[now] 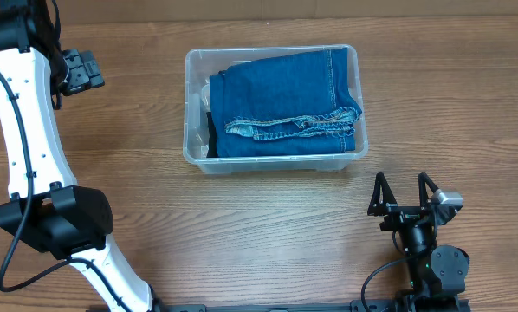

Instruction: Pack container

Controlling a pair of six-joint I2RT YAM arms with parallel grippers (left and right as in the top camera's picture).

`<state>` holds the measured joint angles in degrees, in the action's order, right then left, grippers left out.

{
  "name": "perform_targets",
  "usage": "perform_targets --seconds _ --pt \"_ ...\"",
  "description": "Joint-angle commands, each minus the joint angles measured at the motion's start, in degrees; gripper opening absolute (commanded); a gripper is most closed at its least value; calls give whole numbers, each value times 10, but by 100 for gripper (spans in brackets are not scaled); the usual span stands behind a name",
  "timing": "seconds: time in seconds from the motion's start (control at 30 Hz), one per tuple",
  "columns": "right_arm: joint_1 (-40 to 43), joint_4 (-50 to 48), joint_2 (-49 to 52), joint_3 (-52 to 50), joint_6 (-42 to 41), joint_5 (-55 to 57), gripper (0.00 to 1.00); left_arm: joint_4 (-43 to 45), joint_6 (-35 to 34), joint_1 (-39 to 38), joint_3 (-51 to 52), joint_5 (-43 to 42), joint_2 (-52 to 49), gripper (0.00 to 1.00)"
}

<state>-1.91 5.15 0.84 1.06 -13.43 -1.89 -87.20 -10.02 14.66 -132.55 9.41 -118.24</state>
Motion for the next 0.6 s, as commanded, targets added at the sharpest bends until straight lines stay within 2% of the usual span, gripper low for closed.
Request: perform_targets --seconds 0.0,0.2,0.4,0.57 --pt "2 -4 -6 -6 4 7 100 -5 13 -1 1 1 33 100" --pt "2 -4 -6 -6 4 7 100 3 5 -1 1 -5 152 100" --pt "2 -4 -6 -6 4 7 100 98 -5 -6 1 -46 288 100" --pt "2 -4 -6 -6 4 7 100 136 -4 -31 12 -46 364 100"
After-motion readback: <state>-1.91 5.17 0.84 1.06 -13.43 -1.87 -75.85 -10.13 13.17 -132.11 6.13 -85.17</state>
